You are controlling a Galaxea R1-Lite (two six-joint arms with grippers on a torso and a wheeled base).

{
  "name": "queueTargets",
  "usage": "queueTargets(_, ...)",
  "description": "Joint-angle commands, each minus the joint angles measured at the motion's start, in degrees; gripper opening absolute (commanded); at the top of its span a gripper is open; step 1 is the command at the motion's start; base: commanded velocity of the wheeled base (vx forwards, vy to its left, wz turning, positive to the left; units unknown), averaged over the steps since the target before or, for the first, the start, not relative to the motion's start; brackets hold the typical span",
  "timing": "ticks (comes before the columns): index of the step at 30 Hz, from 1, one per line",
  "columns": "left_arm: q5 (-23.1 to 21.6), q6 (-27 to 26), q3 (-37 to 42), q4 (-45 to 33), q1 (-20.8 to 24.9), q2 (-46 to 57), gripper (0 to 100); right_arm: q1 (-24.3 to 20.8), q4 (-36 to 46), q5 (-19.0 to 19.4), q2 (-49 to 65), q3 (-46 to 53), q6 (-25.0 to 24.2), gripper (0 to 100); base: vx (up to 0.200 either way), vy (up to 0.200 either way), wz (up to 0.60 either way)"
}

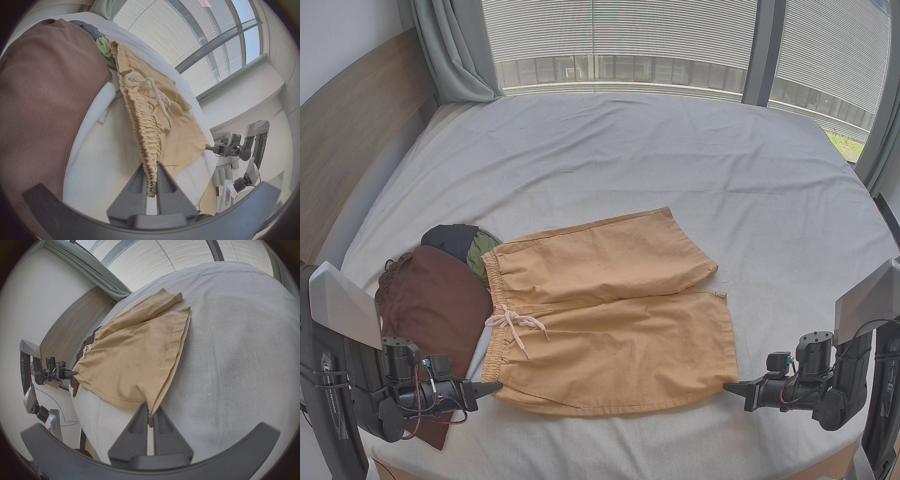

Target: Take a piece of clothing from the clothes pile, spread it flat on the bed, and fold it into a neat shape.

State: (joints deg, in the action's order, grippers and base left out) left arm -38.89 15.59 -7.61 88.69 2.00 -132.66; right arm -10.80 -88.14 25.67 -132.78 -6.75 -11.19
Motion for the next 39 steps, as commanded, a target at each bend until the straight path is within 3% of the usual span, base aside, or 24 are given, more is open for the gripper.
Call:
queueTargets(1, -0.05, 0.05, 1.19, 0.00, -0.51, 0.21, 0, 0.43, -0.02, 0.17, 0.07, 1.13, 0.56, 0, 0.000, 0.000, 0.00)
queueTargets(12, -0.66, -5.57, 2.07, 0.00, -1.30, -1.64, 0, 0.52, -0.02, 0.17, -0.20, 2.45, 1.52, 0, 0.000, 0.000, 0.00)
queueTargets(39, -1.28, -6.01, 2.16, 0.00, -1.82, -1.64, 0, 0.96, -0.02, 1.22, -0.02, 3.59, 1.70, 0, 0.000, 0.000, 0.00)
